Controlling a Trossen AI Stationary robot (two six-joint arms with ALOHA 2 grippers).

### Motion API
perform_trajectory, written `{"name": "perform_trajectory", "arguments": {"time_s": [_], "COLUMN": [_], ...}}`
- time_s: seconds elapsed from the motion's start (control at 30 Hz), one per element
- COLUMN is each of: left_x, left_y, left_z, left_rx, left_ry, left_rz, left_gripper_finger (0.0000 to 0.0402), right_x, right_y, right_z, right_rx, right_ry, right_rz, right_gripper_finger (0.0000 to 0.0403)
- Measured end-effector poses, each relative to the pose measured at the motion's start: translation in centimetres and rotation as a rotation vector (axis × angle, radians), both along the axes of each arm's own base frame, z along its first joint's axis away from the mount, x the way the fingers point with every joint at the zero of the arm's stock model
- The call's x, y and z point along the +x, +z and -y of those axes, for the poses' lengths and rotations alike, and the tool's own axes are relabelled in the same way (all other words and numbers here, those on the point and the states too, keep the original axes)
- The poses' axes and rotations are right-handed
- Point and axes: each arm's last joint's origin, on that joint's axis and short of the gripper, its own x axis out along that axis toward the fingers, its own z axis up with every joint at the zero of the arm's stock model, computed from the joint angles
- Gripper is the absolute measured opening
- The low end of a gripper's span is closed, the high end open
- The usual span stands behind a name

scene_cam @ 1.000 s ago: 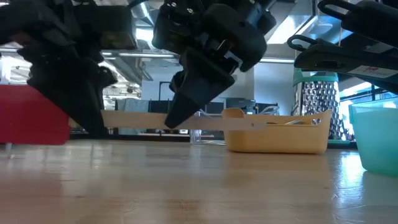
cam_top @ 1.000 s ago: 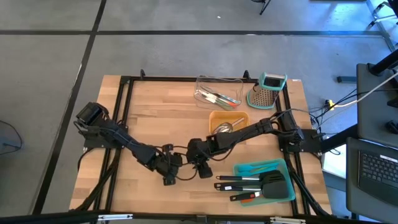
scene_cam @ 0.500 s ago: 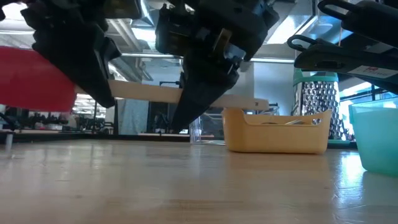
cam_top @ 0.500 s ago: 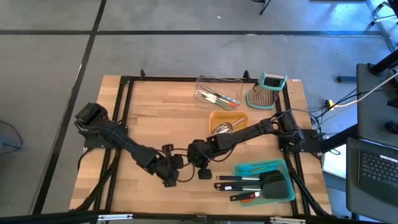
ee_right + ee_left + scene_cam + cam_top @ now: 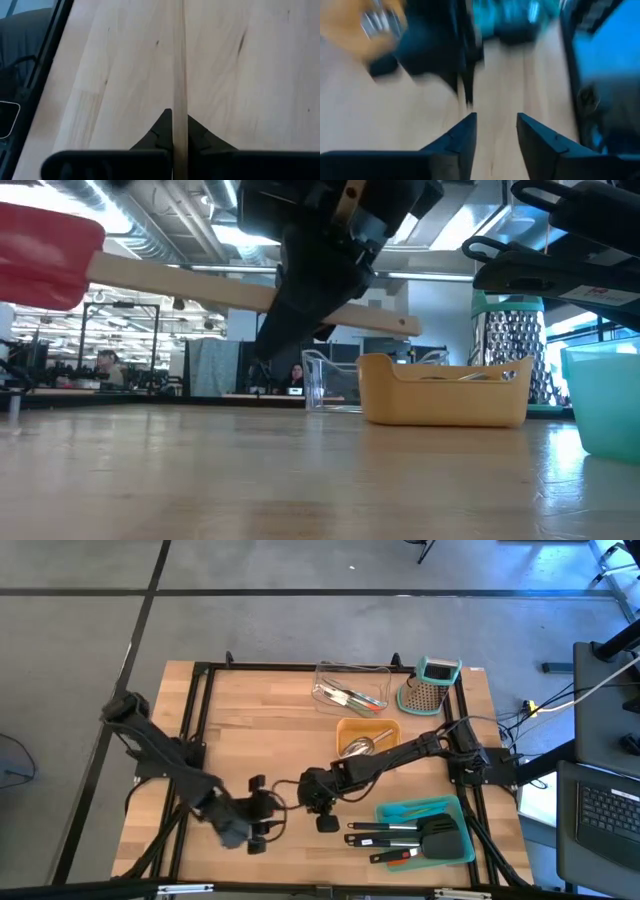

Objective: Pick & Place Kitchen Items
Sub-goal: Put the red spatula into the green bin

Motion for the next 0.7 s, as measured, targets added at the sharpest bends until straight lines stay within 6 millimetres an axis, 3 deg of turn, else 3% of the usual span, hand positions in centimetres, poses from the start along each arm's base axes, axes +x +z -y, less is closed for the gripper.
{"name": "perform_trajectory", "arguments": {"time_s": [0.13, 0.3, 0.53, 0.7], "left_x": [-2.4, -6.1, -10.1, -11.8], "left_y": [3.3, 6.0, 5.6, 4.6], "left_z": [1.0, 2.8, 5.6, 7.1], "left_rx": [0.046, 0.149, 0.24, 0.282], "left_ry": [0.012, 0.015, 0.054, 0.083], "left_rz": [0.226, 0.427, 0.531, 0.581], "left_gripper_finger": [0.0152, 0.0153, 0.0137, 0.0132], "right_x": [0.0, -0.4, -2.4, -5.3], "right_y": [0.5, 3.9, 9.8, 14.3], "right_z": [0.2, 0.5, 0.2, -0.3], "right_rx": [-0.036, -0.062, -0.087, -0.118], "right_ry": [-0.029, -0.024, 0.01, 0.007], "right_rz": [0.026, 0.152, 0.323, 0.456], "right_gripper_finger": [0.0007, 0.0007, 0.0007, 0.0007]}}
